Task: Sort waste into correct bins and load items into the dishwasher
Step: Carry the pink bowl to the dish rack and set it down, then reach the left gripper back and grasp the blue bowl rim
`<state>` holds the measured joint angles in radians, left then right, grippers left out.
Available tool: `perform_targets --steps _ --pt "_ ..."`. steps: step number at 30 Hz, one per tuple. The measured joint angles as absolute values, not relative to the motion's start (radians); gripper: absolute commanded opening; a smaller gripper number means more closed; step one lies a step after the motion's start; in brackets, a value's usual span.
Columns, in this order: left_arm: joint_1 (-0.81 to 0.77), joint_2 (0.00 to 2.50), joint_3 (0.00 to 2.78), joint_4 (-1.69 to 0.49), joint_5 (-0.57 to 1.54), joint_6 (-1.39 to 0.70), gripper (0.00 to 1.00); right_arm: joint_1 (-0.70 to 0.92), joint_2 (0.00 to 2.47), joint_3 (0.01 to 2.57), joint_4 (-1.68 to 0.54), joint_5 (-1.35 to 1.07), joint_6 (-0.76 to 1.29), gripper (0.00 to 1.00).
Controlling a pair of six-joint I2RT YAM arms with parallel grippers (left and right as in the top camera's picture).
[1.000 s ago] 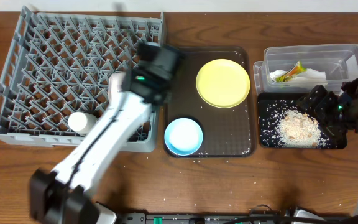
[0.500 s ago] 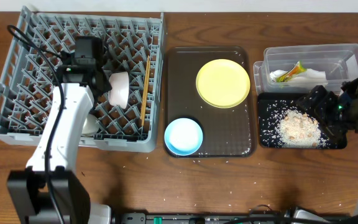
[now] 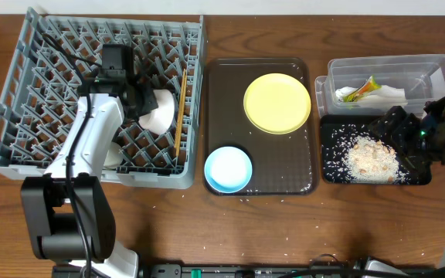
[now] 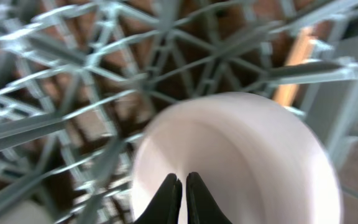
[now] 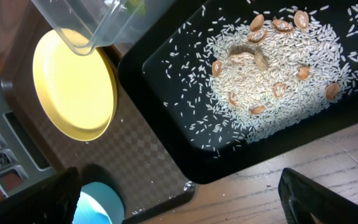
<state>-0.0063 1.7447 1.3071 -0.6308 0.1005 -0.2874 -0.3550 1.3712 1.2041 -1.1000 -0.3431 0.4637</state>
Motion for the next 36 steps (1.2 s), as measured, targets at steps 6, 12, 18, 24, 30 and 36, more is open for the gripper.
perform_targets --steps 6,12,18,24,30,36 --pt "-0.032 1.744 1.307 -0.592 0.224 -0.267 0.08 -0.355 1.371 1.204 -1.100 -0.343 0.464 0.99" --pt "-0.088 1.744 1.307 -0.575 0.261 -0.223 0.08 -0.355 1.371 1.204 -1.100 -0.343 0.464 0.99" --pt "-0.110 1.725 1.307 -0.604 0.264 -0.189 0.16 -0.355 1.371 1.204 -1.100 -0.343 0.464 0.99" --pt "-0.165 1.560 1.307 -0.725 0.264 -0.182 0.17 -0.355 1.371 1.204 -1.100 -0.344 0.464 0.99" --pt "-0.387 1.464 1.309 -0.852 0.242 -0.194 0.08 -0.355 1.371 1.204 -1.100 -0.343 0.464 0.99" --pt "-0.602 1.534 1.217 -0.850 0.087 -0.322 0.08 -0.355 1.371 1.204 -1.100 -0.343 0.464 0.99"
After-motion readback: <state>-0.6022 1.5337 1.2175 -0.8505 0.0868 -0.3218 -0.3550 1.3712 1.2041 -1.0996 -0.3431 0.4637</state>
